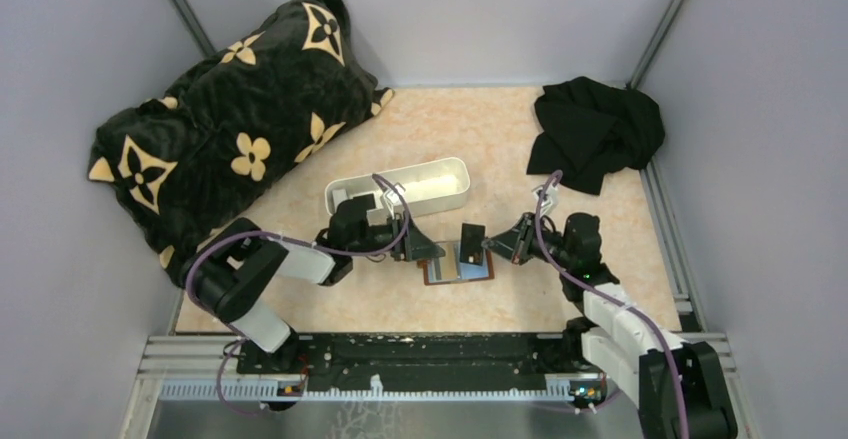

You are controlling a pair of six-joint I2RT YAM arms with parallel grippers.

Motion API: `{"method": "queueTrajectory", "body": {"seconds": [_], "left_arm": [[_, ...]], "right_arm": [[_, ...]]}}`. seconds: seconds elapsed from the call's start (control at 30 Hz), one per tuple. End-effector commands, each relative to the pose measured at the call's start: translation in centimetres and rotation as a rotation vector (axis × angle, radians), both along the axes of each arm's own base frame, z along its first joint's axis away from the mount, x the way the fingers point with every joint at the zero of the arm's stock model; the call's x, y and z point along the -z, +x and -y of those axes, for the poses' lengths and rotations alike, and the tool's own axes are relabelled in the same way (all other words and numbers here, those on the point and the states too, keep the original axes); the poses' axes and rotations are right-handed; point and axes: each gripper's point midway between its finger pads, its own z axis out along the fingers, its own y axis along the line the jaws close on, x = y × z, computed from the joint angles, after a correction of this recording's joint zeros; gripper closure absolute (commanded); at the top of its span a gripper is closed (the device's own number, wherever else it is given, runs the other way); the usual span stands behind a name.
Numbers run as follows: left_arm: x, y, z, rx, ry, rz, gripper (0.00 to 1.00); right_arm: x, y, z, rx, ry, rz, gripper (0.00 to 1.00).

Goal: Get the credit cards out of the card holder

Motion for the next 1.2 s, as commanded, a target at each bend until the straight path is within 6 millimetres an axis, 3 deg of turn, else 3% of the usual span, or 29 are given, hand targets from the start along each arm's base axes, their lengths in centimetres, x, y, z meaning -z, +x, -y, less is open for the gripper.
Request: {"method": "queueTrajectory", "body": {"seconds": [0.0, 0.07, 0.17, 0.73, 0.93, 1.0, 1.07, 1.17], "left_arm": [[-7.2, 0.0, 1.3, 0.084, -0.155, 0.175, 0.20], [-8.6, 0.0, 1.4, 0.095, -0.156, 0.230, 0.13], [-9.8, -0.1, 1.6, 0.107, -0.158, 0.285, 0.14], [-9.4, -1.3, 2.3, 0.147, -0.148, 0.297, 0.21], [-10.4, -2.4, 3.3, 0.193, -0.203, 0.287, 0.35], [-10.8, -2.7, 3.6, 0.200, -0.218, 0.289, 0.44], [-11.2, -2.8, 3.6, 0.208, -0.233, 0.291, 0.65], [-11.6, -3.2, 3.7, 0.228, -0.246, 0.301, 0.80]], "right_arm": [[-0.6, -1.9, -1.0, -0.069, -0.003, -0.052, 1.00], [-1.8, -2.3, -1.8, -0.096, -0.023, -0.031, 1.00], [-3.7, -2.7, -2.7, -0.123, 0.022, -0.010, 1.00], [-8.7, -2.6, -3.1, -0.133, 0.085, 0.082, 1.00], [-8.9, -2.6, -3.4, -0.143, 0.097, 0.087, 1.00], [-8.8, -2.6, -3.6, -0.146, 0.087, 0.090, 1.00], [-8.8, -2.7, -3.6, -0.146, 0.085, 0.090, 1.00], [-8.9, -2.7, -3.5, -0.144, 0.085, 0.092, 1.00]]}}
